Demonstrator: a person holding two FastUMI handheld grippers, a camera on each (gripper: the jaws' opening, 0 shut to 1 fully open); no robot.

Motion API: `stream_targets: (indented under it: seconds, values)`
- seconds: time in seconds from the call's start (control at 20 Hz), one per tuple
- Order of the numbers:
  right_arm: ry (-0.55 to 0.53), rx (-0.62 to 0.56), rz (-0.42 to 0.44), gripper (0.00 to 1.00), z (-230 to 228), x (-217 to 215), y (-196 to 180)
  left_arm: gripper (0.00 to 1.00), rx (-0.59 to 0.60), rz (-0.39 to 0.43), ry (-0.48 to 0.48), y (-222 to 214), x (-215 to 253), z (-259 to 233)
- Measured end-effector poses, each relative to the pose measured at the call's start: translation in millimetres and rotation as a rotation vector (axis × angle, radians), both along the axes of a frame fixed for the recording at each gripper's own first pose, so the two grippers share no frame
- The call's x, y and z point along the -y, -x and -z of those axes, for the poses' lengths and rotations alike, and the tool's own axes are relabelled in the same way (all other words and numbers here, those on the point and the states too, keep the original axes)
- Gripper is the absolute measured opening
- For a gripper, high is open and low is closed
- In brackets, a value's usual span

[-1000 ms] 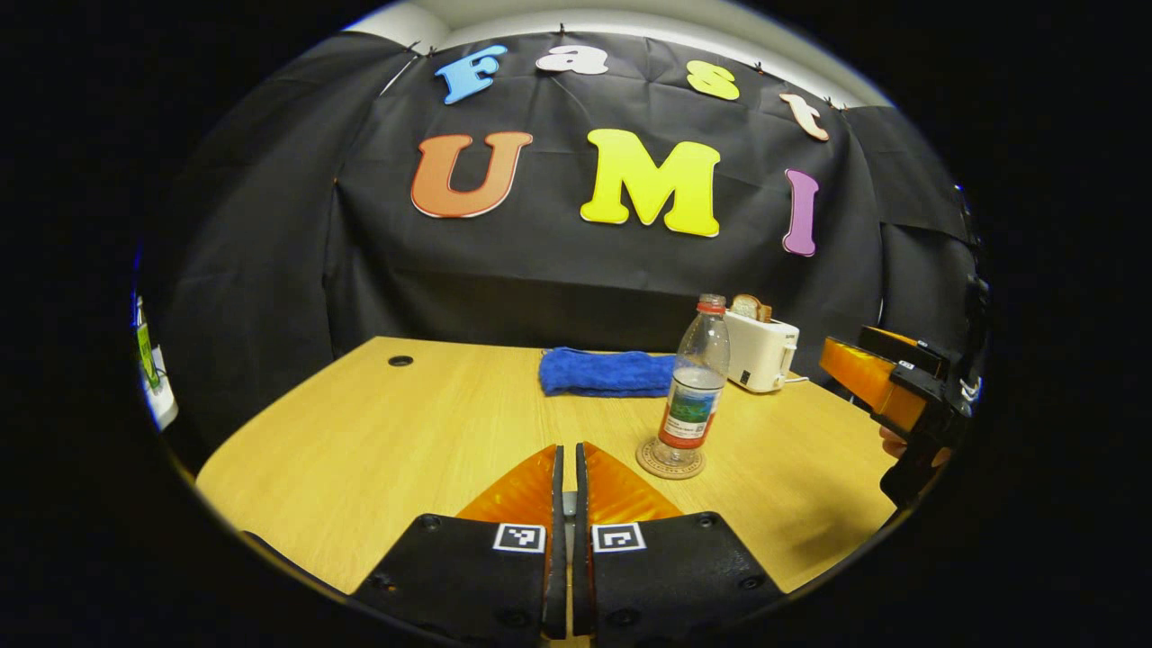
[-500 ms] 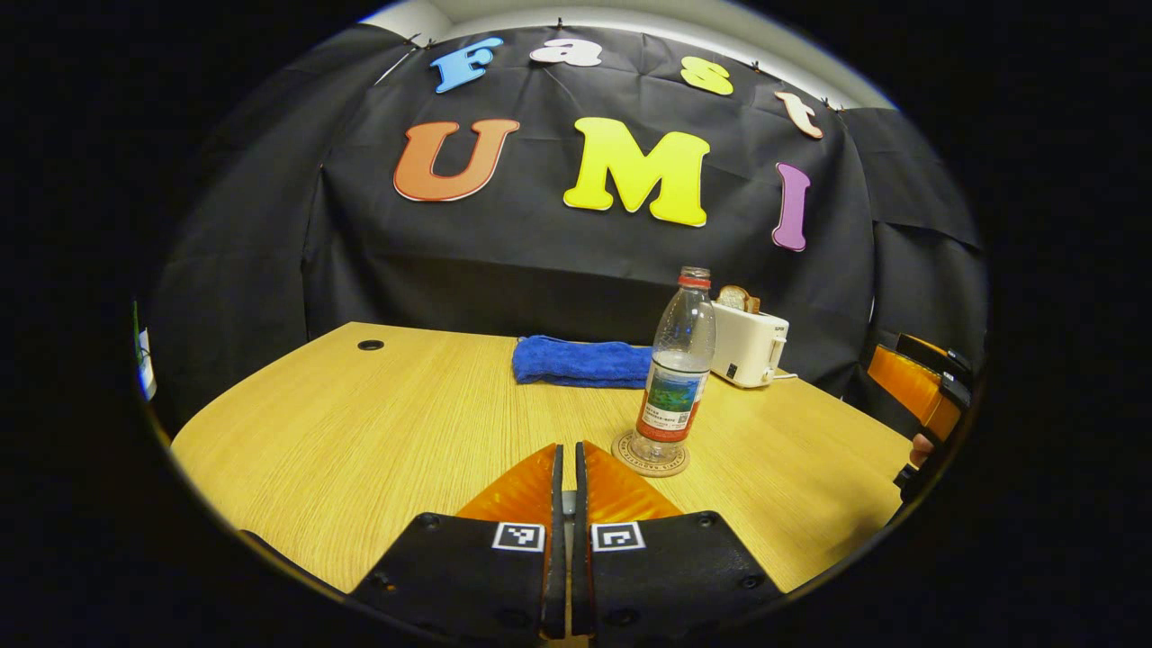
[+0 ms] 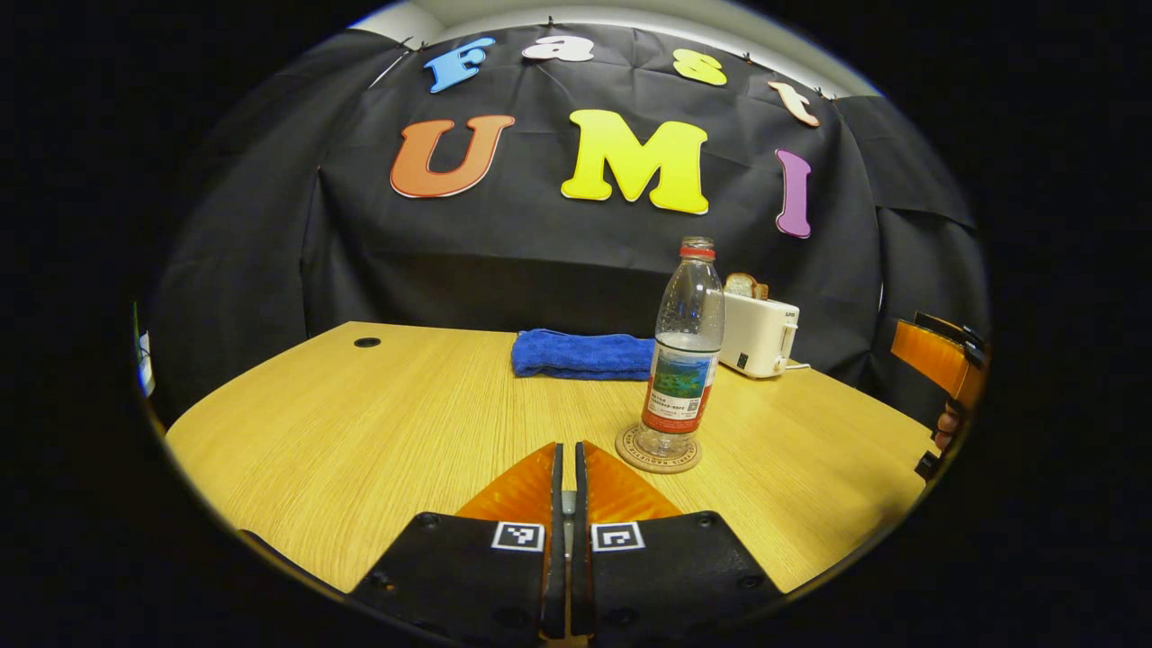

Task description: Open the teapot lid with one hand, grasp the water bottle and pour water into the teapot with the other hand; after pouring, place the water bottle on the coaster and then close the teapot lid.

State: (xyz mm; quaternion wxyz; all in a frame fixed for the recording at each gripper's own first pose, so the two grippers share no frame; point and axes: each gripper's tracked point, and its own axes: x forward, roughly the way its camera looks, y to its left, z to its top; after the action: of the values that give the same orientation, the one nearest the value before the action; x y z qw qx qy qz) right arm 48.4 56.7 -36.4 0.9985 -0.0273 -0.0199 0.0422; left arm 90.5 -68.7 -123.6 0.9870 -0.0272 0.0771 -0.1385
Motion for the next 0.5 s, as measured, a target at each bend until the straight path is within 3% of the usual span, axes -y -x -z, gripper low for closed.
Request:
stream_targets:
  seconds: [0.35,0.4,0.5]
  values:
    - [-0.002,-0.01,0.028,0.98,3.7,6.6,-2.8,0.05,0.003,-0.013,0.001,0.8,0.2,1.5]
    - [-0.005,-0.016,0.035,0.93,5.5,9.2,-4.5,0.05,0.003,-0.017,-0.002,0.6,0.5,1.1]
    - [-0.011,-0.035,0.032,0.98,9.9,9.7,-4.6,0.05,0.001,-0.02,-0.006,0.9,0.7,1.9]
